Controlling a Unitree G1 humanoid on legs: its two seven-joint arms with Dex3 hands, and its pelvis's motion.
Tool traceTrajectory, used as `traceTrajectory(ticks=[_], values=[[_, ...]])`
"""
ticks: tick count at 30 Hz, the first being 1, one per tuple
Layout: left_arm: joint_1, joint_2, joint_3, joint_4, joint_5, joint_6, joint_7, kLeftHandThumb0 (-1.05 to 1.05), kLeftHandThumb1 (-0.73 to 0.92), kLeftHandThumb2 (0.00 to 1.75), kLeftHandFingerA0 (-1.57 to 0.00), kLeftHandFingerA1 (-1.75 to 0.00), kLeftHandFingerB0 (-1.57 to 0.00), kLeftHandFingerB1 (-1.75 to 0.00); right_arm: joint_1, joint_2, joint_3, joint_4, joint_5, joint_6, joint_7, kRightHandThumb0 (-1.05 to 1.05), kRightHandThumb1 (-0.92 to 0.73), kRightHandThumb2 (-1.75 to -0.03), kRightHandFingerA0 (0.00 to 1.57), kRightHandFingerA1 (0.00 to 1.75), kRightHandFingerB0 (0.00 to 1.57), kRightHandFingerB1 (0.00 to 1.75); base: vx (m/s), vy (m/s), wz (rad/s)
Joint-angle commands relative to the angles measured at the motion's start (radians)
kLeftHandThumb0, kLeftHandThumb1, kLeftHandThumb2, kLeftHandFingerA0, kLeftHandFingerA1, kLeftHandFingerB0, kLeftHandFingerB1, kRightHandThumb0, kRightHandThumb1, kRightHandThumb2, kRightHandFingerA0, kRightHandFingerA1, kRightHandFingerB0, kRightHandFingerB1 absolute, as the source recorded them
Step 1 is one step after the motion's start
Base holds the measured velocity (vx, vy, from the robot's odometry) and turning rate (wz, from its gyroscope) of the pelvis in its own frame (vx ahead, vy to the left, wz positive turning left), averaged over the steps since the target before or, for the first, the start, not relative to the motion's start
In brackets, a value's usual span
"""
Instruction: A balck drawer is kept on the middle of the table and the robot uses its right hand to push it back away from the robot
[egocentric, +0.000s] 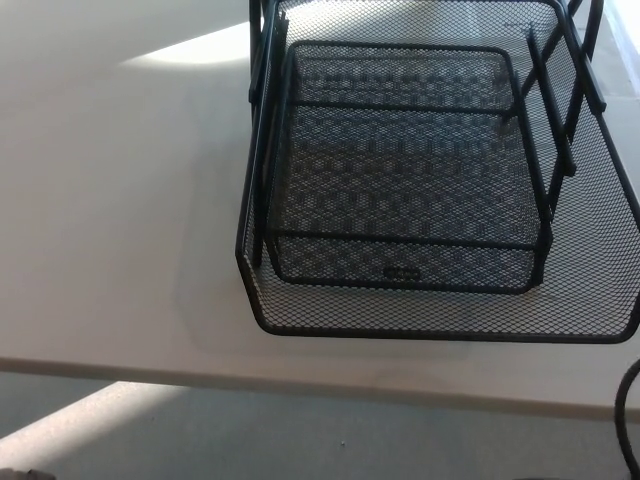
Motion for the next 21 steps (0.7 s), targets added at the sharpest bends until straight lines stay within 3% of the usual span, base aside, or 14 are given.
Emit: traceTrajectory(ticks=[1, 14, 21], values=[[-0.010, 0.015, -0.003, 0.009, 0.017, -0.014, -0.014, -0.56, 0.71, 0.63, -0.49, -0.39, -0.32, -0.33, -0.165, -0.012, 0.094, -0.035, 0.073, 0.199, 0.208, -0.48, -0.81, -0.65, 0.49, 0.44, 0.35, 0.34, 0.00, 0.000, 0.00], [-0.010, 0.012, 0.001, 0.009, 0.010, -0.014, -0.019, -0.56, 0.71, 0.62, -0.49, -0.39, -0.32, -0.33, -0.392, 0.052, 0.147, 0.112, 0.114, 0.329, 0.264, -0.47, -0.78, -0.64, 0.55, 0.44, 0.35, 0.35, 0.00, 0.000, 0.00], [-0.012, 0.011, 0.000, 0.008, 0.012, -0.011, -0.019, -0.55, 0.74, 0.63, -0.50, -0.39, -0.33, -0.33, -0.524, 0.071, 0.136, 0.188, 0.151, 0.391, 0.299, -0.47, -0.79, -0.64, 0.49, 0.42, 0.34, 0.35, 0.00, 0.000, 0.00]])
